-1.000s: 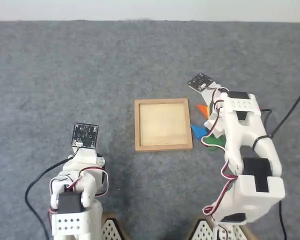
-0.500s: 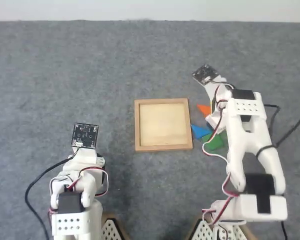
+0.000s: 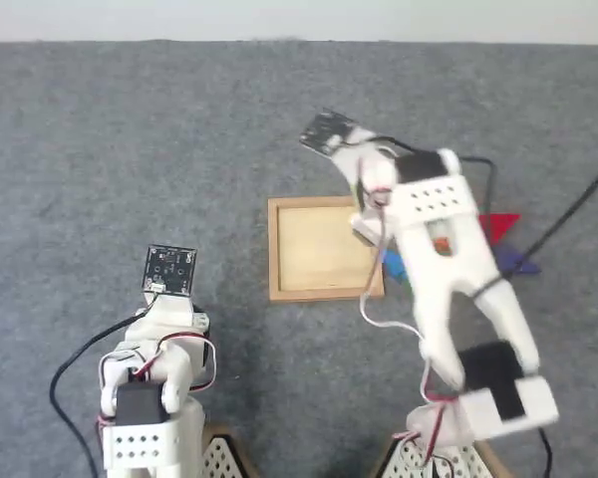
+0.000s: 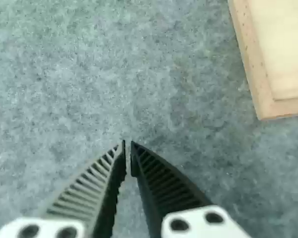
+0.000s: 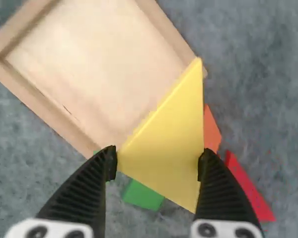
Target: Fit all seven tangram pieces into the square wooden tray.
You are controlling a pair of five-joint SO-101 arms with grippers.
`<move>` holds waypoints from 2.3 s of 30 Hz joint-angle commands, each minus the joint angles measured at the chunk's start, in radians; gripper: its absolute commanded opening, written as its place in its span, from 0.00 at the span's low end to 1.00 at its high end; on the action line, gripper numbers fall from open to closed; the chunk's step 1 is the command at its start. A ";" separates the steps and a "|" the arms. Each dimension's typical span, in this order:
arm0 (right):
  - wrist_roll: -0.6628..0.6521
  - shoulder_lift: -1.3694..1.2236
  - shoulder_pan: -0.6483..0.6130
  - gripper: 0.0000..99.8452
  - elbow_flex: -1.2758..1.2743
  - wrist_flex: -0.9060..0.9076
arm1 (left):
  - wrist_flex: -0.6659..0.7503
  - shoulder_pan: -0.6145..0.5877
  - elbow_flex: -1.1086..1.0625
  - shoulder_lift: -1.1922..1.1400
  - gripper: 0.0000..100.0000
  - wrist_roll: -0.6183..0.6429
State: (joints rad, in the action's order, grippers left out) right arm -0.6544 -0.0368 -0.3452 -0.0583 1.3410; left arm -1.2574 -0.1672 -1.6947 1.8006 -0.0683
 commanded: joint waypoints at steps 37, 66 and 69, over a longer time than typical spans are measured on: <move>-0.155 -0.481 -0.140 0.08 0.423 -0.016 | -0.003 0.005 0.010 0.017 0.02 -0.002; 0.494 0.007 -0.179 0.33 -0.373 -0.510 | -0.003 0.005 0.010 0.017 0.02 -0.002; 0.537 -0.051 -0.176 0.30 -0.325 -0.503 | -0.003 0.005 0.010 0.017 0.02 -0.002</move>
State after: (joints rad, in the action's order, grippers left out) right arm -0.1542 -0.0752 -0.5201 -0.4465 0.8470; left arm -1.2574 -0.1672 -1.6947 1.8006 -0.0683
